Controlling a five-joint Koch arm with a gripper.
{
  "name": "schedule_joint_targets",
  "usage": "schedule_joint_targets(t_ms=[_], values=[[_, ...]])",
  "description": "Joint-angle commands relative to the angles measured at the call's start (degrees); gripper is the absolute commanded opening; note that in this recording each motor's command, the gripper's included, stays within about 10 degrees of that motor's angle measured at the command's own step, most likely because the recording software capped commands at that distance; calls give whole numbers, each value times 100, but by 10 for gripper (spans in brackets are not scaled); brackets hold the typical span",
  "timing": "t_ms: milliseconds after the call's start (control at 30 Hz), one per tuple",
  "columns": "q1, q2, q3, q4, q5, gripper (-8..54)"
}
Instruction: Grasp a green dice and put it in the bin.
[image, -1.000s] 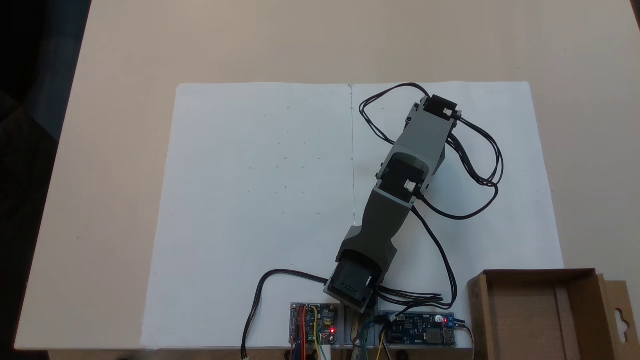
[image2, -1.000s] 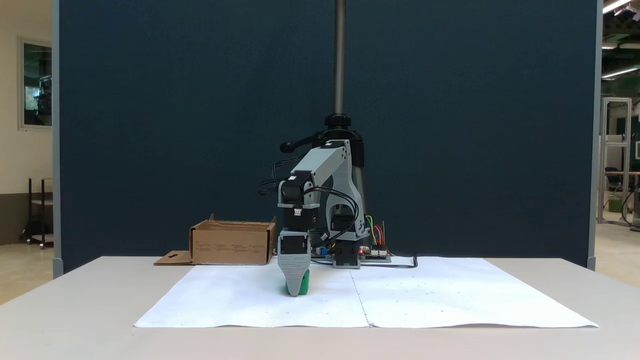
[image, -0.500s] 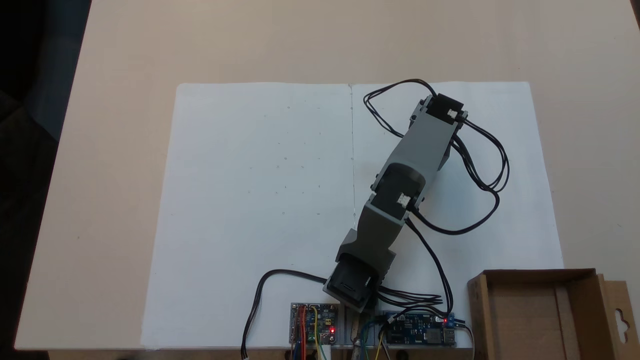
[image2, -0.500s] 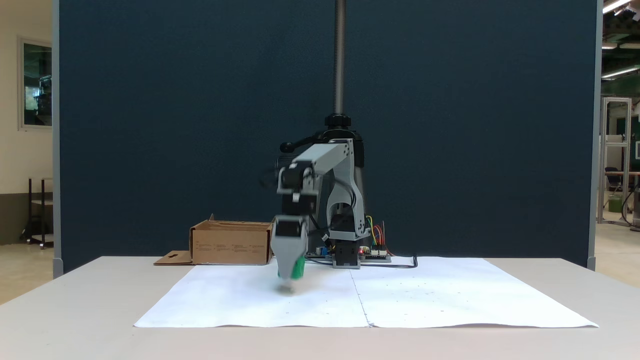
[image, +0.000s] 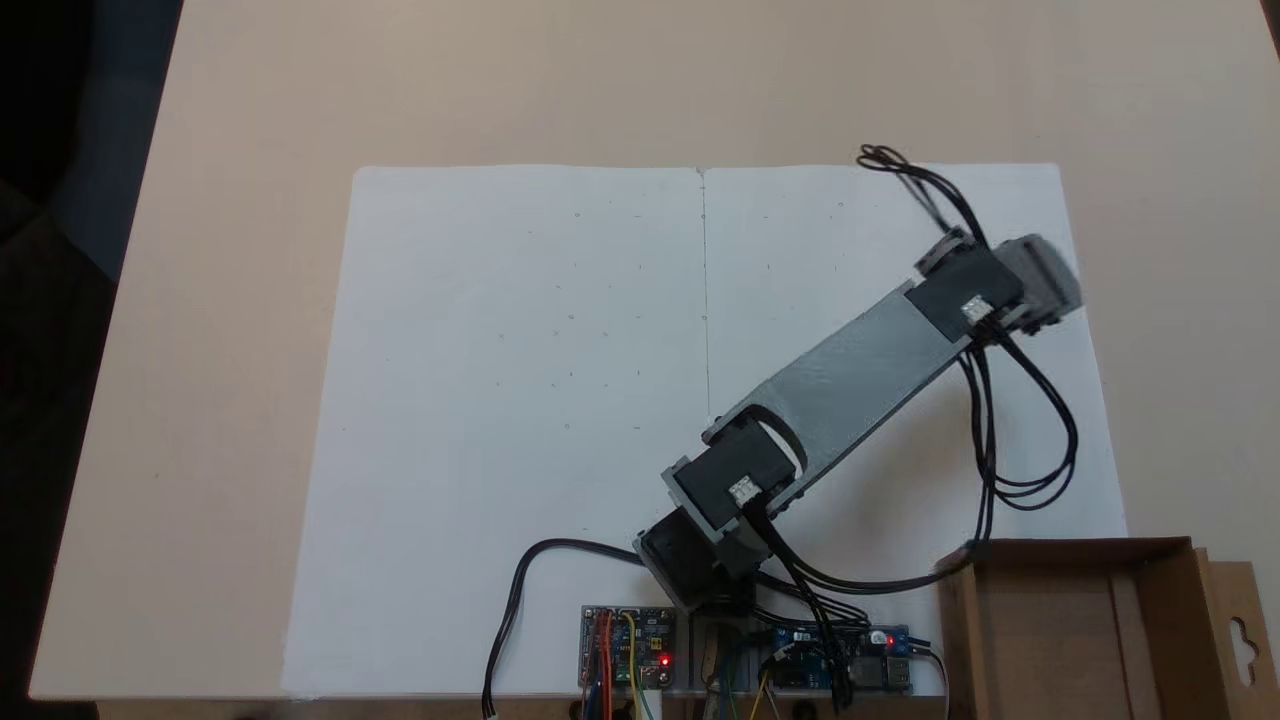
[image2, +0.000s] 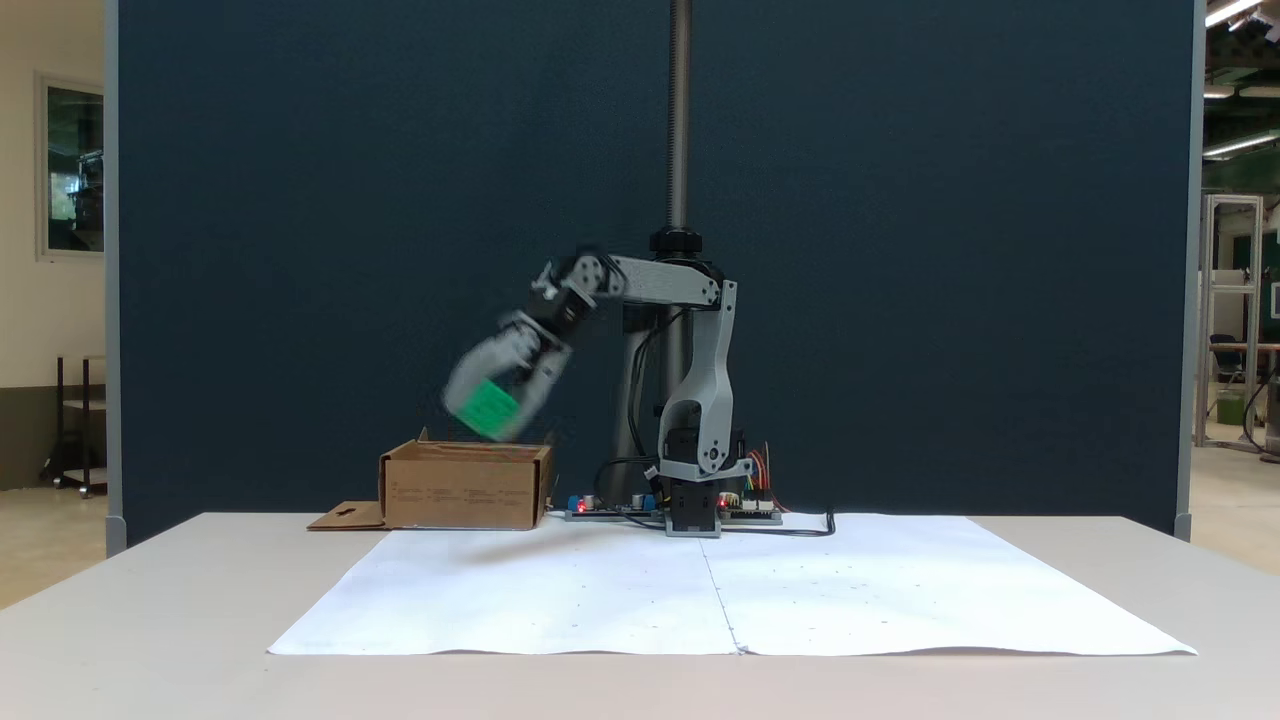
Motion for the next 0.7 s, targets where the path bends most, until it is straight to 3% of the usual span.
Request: schedule_joint_targets(t_ms=[0, 233, 400, 667], values=[[237, 44, -475, -475, 780, 122], [1521, -791, -1828, -475, 1169, 122], [2426, -1081, -1969, -475, 1099, 122], [3489, -1292, -1978, -519, -360, 122]])
